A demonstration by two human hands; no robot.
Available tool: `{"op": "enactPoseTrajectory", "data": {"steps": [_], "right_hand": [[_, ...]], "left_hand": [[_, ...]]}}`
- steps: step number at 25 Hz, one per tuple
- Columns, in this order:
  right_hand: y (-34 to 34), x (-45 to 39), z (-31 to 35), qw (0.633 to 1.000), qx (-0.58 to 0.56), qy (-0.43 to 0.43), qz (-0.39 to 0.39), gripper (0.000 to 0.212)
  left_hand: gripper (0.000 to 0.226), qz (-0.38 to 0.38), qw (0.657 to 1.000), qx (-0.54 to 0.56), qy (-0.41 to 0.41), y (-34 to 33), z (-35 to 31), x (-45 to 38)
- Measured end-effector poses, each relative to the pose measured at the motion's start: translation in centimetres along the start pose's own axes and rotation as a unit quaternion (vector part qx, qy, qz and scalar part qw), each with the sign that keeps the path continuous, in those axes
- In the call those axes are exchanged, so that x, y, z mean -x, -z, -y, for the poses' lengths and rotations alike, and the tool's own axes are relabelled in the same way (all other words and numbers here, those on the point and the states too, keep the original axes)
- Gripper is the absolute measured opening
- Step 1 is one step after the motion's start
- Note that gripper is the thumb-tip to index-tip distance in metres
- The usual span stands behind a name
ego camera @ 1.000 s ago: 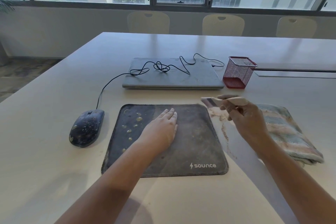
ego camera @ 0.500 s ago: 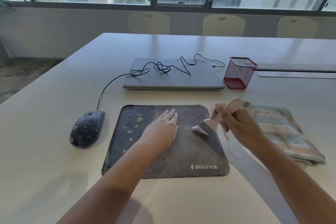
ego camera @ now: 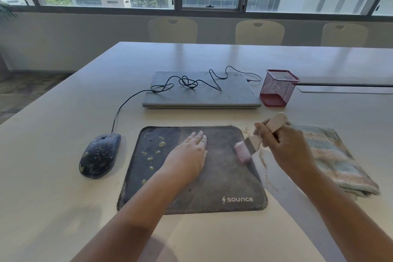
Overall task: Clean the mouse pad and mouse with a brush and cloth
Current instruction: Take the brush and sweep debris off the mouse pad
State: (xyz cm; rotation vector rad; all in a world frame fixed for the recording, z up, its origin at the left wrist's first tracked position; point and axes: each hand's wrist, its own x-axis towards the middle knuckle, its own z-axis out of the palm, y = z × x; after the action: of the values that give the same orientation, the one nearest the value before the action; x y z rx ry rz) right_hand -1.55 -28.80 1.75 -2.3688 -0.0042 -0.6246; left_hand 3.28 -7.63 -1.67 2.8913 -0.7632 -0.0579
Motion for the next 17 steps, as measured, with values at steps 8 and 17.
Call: {"op": "enactPoseTrajectory", "data": {"steps": [8, 17], "right_hand": [[-0.3, 0.9, 1.5, 0.907, -0.282, 0.01, 0.312, 0.038], [1.4, 0.1, 0.8, 0.927, -0.306, 0.082, 0.2, 0.035]], "left_hand": [[0.051, 0.007, 1.0, 0.005, 0.001, -0.1, 0.0, -0.2], [0.051, 0.007, 1.0, -0.008, 0.0, 0.0, -0.1, -0.2]]}}
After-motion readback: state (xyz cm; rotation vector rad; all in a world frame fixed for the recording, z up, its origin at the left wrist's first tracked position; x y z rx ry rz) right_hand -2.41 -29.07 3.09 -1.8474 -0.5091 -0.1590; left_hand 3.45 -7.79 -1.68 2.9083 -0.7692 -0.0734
